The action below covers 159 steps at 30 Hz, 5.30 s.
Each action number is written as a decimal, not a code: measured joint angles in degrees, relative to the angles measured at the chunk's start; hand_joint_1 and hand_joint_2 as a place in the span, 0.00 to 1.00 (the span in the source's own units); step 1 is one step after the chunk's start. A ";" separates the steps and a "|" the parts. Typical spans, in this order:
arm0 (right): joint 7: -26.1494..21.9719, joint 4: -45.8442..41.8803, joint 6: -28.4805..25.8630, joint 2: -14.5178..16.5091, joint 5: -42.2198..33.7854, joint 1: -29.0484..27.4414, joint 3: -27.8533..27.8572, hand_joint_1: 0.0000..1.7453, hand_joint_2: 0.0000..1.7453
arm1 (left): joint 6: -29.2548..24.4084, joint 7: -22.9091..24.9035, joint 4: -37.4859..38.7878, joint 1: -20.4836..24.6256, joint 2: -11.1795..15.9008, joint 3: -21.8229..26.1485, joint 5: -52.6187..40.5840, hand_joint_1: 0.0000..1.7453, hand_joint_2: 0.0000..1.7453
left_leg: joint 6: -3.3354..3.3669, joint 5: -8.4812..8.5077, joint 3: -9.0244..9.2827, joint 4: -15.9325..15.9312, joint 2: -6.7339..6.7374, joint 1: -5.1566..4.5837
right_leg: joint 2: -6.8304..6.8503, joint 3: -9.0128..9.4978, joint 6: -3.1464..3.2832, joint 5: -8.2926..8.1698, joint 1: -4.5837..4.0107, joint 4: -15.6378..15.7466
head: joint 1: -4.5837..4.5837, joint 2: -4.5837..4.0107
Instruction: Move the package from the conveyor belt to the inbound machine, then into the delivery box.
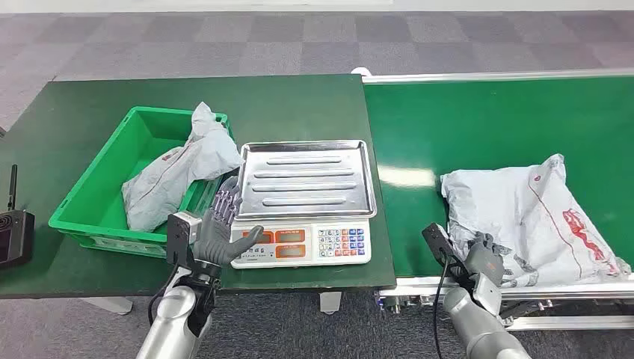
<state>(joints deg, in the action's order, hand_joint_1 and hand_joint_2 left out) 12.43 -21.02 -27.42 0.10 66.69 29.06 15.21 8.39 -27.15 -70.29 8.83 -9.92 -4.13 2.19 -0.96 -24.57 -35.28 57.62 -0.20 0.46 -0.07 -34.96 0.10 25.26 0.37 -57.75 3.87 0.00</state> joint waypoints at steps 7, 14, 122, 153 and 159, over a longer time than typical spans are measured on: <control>3.95 1.05 4.42 -0.19 -0.22 0.93 0.13 0.00 1.00 | 0.14 0.15 -0.16 0.00 0.00 0.02 -0.05 0.00 1.00 | 0.08 -0.06 0.30 0.01 0.00 0.00 | 0.03 0.33 -0.10 0.09 0.01 0.05 | 0.00 0.00; 5.51 1.61 7.00 -0.26 0.14 1.60 0.56 1.00 1.00 | 0.17 0.79 -1.13 -0.04 0.02 0.02 -0.33 0.00 1.00 | 0.27 -0.18 0.75 0.01 -0.09 0.02 | 0.21 0.89 -0.23 0.25 0.10 0.12 | 0.00 0.00; -36.80 -26.26 20.49 12.30 -62.12 7.85 -38.84 0.00 1.00 | -10.64 -3.72 -1.47 3.30 0.39 1.55 -7.68 0.00 1.00 | 0.10 -0.19 0.28 0.02 0.17 0.06 | -0.15 0.27 -0.04 0.16 -0.07 0.12 | 0.00 0.00; -28.26 -24.41 29.48 9.64 -46.35 6.68 -46.72 0.00 1.00 | -15.79 -5.22 -5.25 1.39 0.99 4.90 -6.51 0.00 1.00 | 0.03 -0.24 0.26 0.02 0.18 0.07 | -0.16 0.28 0.01 0.20 -0.08 0.12 | 0.00 0.00; -31.73 -22.28 29.95 9.84 -42.65 10.28 -50.47 0.00 1.00 | -15.24 -5.21 -5.66 1.07 0.93 4.90 -6.42 0.00 1.00 | 0.03 -0.24 0.26 0.02 0.16 0.06 | -0.14 0.28 0.01 0.20 -0.07 0.12 | 0.01 0.00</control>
<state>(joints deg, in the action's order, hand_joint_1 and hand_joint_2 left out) -19.31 -43.30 2.54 9.94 24.04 39.34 -35.26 -6.85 -32.35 -75.95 9.91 -8.99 0.76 -4.23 -0.93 -24.81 -35.02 57.64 -0.04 0.52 -0.21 -34.68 0.11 25.46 0.29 -57.63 3.87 0.00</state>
